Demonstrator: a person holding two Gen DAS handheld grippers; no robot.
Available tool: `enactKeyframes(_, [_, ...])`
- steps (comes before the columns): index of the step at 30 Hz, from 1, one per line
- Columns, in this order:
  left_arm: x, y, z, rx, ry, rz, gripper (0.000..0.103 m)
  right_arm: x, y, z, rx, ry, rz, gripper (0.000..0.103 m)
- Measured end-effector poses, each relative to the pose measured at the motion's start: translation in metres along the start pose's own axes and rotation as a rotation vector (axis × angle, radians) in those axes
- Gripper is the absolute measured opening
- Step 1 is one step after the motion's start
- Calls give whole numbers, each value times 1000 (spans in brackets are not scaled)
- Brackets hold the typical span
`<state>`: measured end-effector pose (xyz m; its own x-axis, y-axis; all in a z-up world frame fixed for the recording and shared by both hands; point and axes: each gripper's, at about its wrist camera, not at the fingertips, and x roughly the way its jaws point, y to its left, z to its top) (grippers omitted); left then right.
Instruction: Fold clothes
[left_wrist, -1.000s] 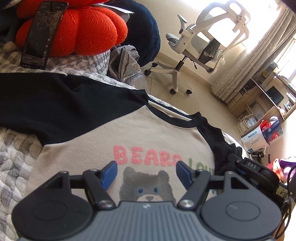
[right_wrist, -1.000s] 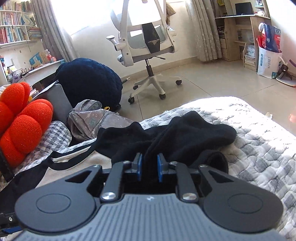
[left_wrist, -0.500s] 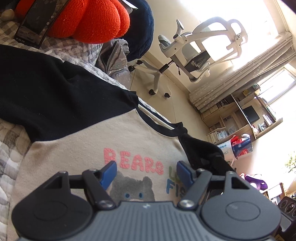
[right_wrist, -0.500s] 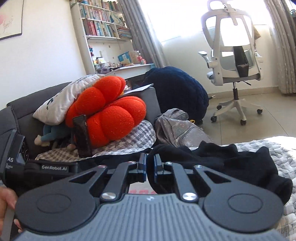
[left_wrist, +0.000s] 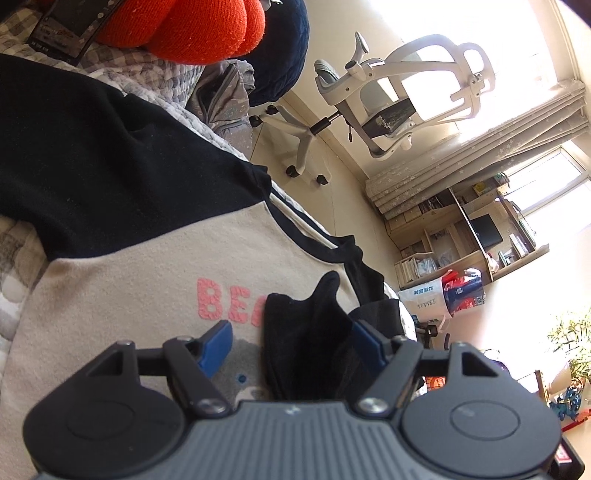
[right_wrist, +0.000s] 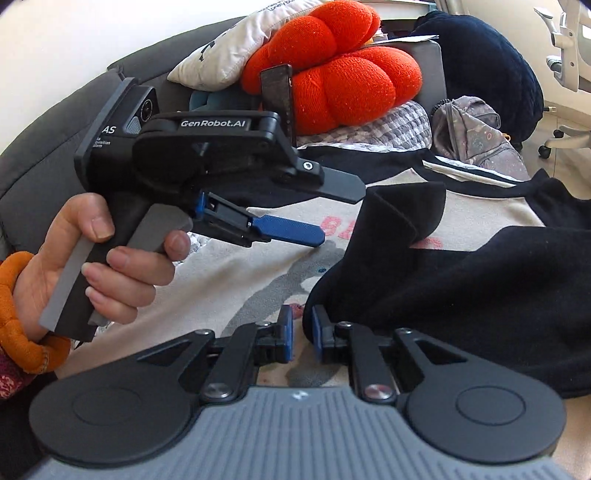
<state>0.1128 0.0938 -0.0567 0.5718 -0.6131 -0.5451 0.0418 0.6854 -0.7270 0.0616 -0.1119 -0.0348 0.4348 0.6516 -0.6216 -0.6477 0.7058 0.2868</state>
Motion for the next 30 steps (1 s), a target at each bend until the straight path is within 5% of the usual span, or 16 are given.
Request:
enactKeyframes(9, [14,1,-2,2,-43,46,40,-30,-16,2,53,-84,-115,18])
enactKeyframes(12, [16,-2,-3,19,-52,61,40,-43,-31,3,124,-138,-222,19])
enactKeyframes(14, [18,-5,-3,35,-55,63,40,-50,-43,2,185,-178,-310,32])
enactKeyframes(15, [17,-6,-4,35,-57,46,40,-54,-49,1,216,-199,-356,45])
enactKeyframes(19, [16,-11,-5,43,-48,-83,44,-62,-66,-2,308,-250,-441,48])
enactKeyframes(23, [18,-22,-11,101,-44,-107,48,-64,-71,-3,347,-278,-449,48])
enactKeyframes(30, [29,-21,-17,58,-10,-108,46,-45,-52,4,314,-269,-263,48])
